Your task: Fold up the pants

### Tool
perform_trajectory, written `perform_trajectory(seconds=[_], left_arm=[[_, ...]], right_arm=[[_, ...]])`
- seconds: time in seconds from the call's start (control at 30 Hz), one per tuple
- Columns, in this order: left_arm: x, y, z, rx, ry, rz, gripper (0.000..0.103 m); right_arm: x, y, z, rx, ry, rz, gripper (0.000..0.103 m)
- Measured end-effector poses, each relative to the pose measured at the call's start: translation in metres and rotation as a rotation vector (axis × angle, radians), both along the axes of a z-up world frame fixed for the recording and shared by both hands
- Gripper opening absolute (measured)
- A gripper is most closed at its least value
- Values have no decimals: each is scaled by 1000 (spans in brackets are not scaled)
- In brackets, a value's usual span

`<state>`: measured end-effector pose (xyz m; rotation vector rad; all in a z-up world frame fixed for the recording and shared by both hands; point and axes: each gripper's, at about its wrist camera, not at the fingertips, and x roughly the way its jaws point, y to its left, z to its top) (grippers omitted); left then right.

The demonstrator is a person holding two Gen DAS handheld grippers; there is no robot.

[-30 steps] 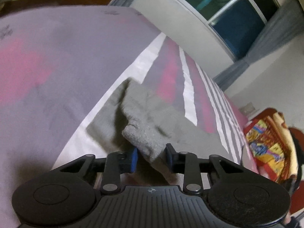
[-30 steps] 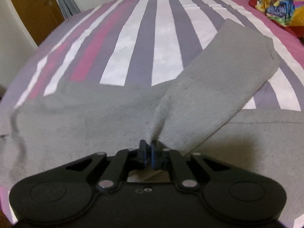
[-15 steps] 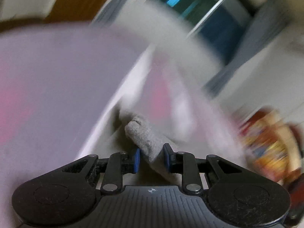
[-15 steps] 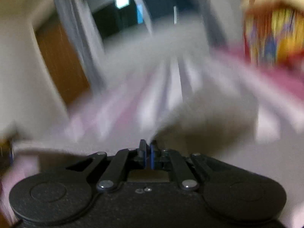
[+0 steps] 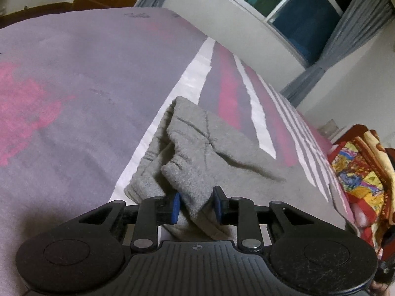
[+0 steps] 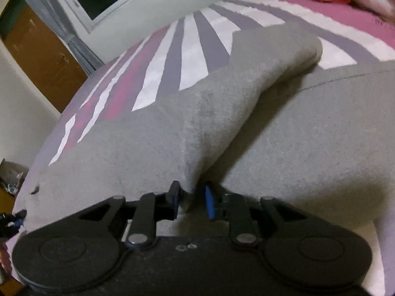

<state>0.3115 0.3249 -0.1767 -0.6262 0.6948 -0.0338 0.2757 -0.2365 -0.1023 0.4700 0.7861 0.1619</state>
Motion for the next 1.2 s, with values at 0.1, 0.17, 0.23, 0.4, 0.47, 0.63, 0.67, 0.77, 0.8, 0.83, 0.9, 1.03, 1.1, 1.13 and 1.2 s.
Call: perform_trajectory(seconds=[0.1,0.17,0.23,0.4,0.47,0.63,0.67,0.77,0.8,0.83,0.9,1.03,1.1,1.13,1.2], left_arm=[[5,-2,4,-14,-7,30,27],[5,1,12,-28,-39,38,25],[0,4,23,-34,-78,28,24],[-6,11,17,11,-24,16,24],[-4,3,7,83,31,-19,24],[-20,-8,26,114,19,15,25],[-28,-13,32,138,14,27,25],[-43,-25,38,139,20,108,35],[-42,-28,34,100,31,120,42],[-39,-33,29,81,46,122,53],[-25,-46,19,86,101,122,56],[-8,-64,-5,111,169,134,64],[-7,-63,-3,106,181,139,64],[-7,-63,-2,106,184,129,64],[-9,-59,-2,90,177,111,64]], right_arm=[[5,-2,8,33,-23,-6,5],[-7,-5,21,73,-86,-6,5],[-23,-4,34,80,-136,9,4],[-44,-3,17,62,-113,10,5],[-30,1,-11,24,-4,5,6],[-34,1,1,-22,-34,-28,27],[-39,0,12,-58,-78,-42,31],[-37,-7,37,-119,-164,-56,51],[-30,-6,42,-153,-166,-53,51],[-16,-4,46,-187,-148,-45,52],[10,4,46,-248,-99,-32,55],[52,21,28,-481,48,14,43],[46,14,28,-512,57,31,7],[34,4,33,-471,33,32,5],[10,-13,41,-434,1,7,5]])
